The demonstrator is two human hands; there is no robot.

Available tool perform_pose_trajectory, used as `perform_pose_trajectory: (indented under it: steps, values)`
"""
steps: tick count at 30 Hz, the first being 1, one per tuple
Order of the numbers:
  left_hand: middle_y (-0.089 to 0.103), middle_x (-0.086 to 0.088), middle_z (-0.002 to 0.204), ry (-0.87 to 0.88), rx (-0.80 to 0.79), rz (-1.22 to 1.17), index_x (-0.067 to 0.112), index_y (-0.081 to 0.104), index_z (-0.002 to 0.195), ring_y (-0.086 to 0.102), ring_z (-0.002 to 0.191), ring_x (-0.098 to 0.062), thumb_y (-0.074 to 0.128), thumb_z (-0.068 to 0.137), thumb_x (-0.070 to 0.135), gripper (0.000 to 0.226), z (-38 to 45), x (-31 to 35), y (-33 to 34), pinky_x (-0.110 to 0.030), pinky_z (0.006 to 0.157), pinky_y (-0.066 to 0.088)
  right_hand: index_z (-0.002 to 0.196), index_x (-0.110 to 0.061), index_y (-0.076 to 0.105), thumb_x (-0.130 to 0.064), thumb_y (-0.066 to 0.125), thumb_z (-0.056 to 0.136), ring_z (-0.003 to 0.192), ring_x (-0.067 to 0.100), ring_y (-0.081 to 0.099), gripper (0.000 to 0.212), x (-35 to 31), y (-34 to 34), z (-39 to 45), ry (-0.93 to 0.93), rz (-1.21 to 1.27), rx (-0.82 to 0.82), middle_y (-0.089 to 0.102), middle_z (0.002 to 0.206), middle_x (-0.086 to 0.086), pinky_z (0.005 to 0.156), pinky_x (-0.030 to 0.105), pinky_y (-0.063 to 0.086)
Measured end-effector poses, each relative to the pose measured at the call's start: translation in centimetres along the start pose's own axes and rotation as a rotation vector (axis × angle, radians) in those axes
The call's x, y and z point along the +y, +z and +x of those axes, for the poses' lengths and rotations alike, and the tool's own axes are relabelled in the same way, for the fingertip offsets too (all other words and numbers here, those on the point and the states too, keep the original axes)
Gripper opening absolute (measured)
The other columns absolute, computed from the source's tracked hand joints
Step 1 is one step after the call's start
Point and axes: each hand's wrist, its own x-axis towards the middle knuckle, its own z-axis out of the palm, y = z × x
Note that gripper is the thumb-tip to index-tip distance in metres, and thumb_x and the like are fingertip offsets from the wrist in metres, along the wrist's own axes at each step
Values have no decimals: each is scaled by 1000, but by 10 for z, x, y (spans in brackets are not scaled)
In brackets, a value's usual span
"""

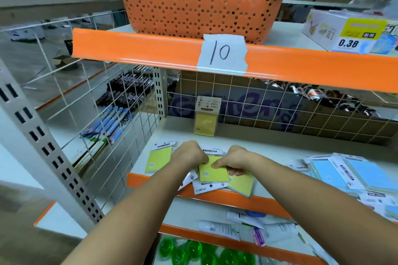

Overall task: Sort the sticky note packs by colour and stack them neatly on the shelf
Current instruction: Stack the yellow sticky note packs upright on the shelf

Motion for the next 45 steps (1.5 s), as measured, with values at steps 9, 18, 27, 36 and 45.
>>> perform_pose_trajectory:
  steps: [9, 18, 27, 36, 45]
  values:
    - [57, -5, 94, -17, 14, -100, 11, 55, 105, 56, 84, -25, 69, 80, 32, 36, 7, 8, 0, -27, 67, 41, 73, -8, 46, -19, 77, 81, 36, 17, 50, 34, -2, -8, 4, 13, 280, -8, 47, 56, 7, 38, 23, 43]
    - [58, -14, 116, 34, 136, -325, 4, 45, 120, 55, 94, -29, 64, 86, 29, 47, 37, 19, -13, -30, 70, 41, 94, -6, 55, -22, 72, 85, 62, 20, 64, 25, -32, -29, 15, -88, 336, 167, 63, 80, 10, 54, 30, 57]
    - [56, -11, 93, 98, 116, -322, 5, 56, 91, 53, 88, -30, 47, 87, 5, 10, 74, 14, -6, -28, 71, 40, 111, -10, 58, -16, 63, 87, 86, 27, 66, 25, -50, -20, 53, -62, 310, 406, 62, 113, 14, 61, 29, 59]
    - [52, -22, 131, 139, 90, -218, 10, 37, 140, 57, 104, -32, 33, 100, 5, 41, 117, 2, 2, -25, 68, 34, 144, -16, 37, -4, 41, 94, 84, 23, 57, 52, -71, -8, 78, -97, 202, 347, 57, 119, 12, 55, 26, 46]
    - [54, -16, 130, 154, 21, -388, 19, 1, 154, 49, 68, -18, 37, 96, 9, 69, 131, 8, 9, -25, 56, 36, 152, -18, 15, -11, 37, 100, 91, 20, 48, 56, -76, 6, 94, -77, 194, 344, 52, 133, 13, 77, 30, 43]
